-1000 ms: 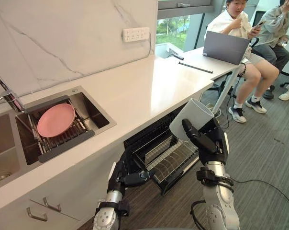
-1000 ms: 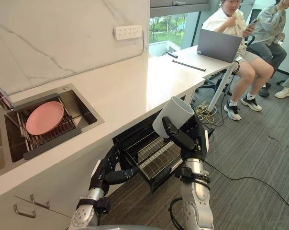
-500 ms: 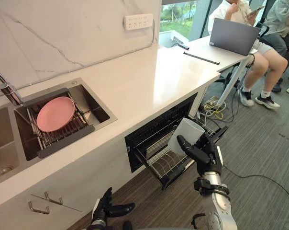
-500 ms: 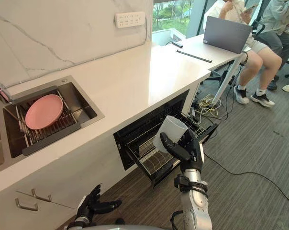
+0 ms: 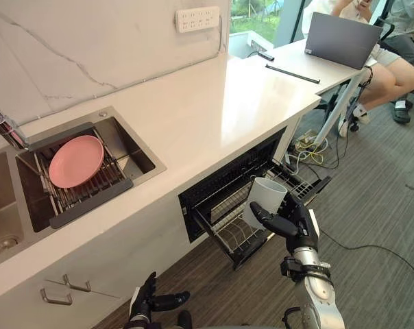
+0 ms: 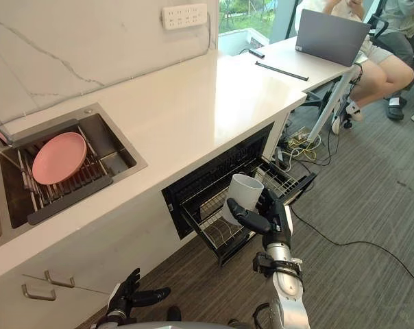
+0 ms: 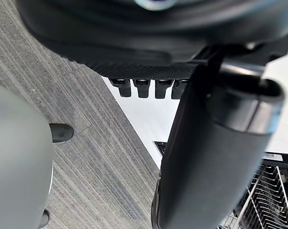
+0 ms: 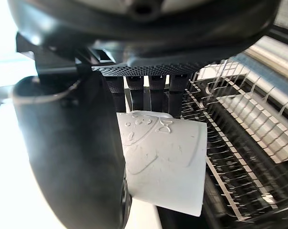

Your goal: Walk over to the sink, pick up the cup, carry it to the dishwasher, place the cup inside the dishwasher, then close the dishwasher door

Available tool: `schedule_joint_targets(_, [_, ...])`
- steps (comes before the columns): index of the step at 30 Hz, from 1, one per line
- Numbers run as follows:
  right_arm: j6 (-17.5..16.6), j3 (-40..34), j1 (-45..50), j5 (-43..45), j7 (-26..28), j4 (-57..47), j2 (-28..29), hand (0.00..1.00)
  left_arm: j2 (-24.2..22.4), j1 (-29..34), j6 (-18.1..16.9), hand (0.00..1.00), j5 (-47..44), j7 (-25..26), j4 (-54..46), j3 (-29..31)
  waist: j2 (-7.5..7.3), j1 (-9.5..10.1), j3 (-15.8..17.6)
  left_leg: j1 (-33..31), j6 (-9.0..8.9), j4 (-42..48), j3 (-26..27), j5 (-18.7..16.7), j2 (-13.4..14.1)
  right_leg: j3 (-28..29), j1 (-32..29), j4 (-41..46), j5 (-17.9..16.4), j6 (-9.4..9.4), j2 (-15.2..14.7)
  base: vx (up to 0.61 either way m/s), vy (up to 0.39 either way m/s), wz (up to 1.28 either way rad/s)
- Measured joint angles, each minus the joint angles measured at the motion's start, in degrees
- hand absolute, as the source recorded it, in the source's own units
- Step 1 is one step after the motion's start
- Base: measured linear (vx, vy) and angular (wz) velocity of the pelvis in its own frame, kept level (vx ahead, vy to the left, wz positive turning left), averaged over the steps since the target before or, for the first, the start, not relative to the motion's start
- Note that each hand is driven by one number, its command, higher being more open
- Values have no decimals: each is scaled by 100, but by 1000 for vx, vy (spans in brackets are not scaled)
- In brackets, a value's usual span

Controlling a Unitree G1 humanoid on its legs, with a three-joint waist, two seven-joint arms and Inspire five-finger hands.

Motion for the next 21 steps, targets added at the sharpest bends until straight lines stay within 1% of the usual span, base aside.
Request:
schedule_joint_targets(1, [30, -3, -112, -36, -3, 50, -97, 0, 4, -52, 0, 100, 1, 0, -1, 1, -2, 61, 55, -146, 2, 53, -11, 1, 2, -7, -168, 118, -40, -1, -3, 2, -4, 10])
schedule_joint_targets(2, [51, -1, -276, -59, -5, 94, -207, 0, 26, -141, -8, 100, 3, -1, -14, 5, -11, 112, 204, -342, 36, 247, -55, -27, -8, -41, -305, 279, -95, 2, -22, 1, -5, 16])
schedule_joint_targets(3, [55, -2, -384, -103, -6, 118, -267, 0, 37, -192, -8, 100, 2, 1, -18, 7, -13, 121, 299, -465, 43, 390, -89, -72, -13, -71, -387, 370, -122, 6, -36, -14, -1, 20])
schedule_joint_targets(4, [65, -2, -541, -156, -9, 154, -346, 0, 41, -263, -9, 100, -2, 4, -36, 34, -16, 136, 438, -633, 55, 608, -121, -143, -16, -97, -515, 538, -180, -7, -61, -39, 7, 21])
schedule_joint_targets(5, [73, 1, -838, -188, -8, 293, -484, 0, 40, -391, -14, 100, -3, 9, -42, 103, -16, 201, 653, -925, 53, 993, -141, -280, -9, -141, -751, 848, -284, -21, -84, -51, 8, 18])
schedule_joint_targets(7, [79, 2, -1147, -198, -31, 426, -609, 0, 59, -514, -41, 100, -5, 15, -78, 111, -14, 232, 873, -1232, 55, 1403, -208, -425, -9, -213, -988, 1190, -425, -44, -108, -60, 0, 19])
schedule_joint_targets(11, [107, 14, -1570, -207, -139, 705, -736, 0, 73, -654, -147, 100, -10, 17, -120, 109, -14, 256, 1095, -1690, 45, 1935, -345, -611, -36, -338, -1386, 1750, -706, -74, -165, -84, -12, 20])
schedule_joint_targets(13, [134, 25, -1687, -255, -205, 821, -809, 0, 74, -695, -161, 100, -10, 19, -114, 108, -8, 253, 1115, -1894, 37, 2160, -420, -682, -52, -404, -1554, 1997, -822, -88, -191, -82, -20, 21])
schedule_joint_targets(14, [143, 38, -1786, -265, -253, 874, -890, 0, 84, -751, -199, 100, -13, 22, -133, 109, -8, 274, 1230, -1941, 34, 2278, -455, -719, -63, -440, -1591, 2148, -901, -100, -210, -72, -22, 20])
schedule_joint_targets(17, [149, 133, -2113, -381, -362, 1006, -1095, 0, 107, -888, -235, 100, -12, 28, -141, 106, -3, 336, 1366, -2207, 19, 2573, -494, -806, -81, -463, -1871, 2522, -1073, -122, -255, -88, -29, 10])
schedule_joint_targets(21, [169, 145, -2622, -427, -410, 1334, -1250, 0, 129, -1045, -254, 100, -14, 104, -161, 102, -11, 383, 1553, -2411, -2, 2821, -617, -854, -98, -587, -2008, 2799, -1175, -148, -284, -43, -33, 18])
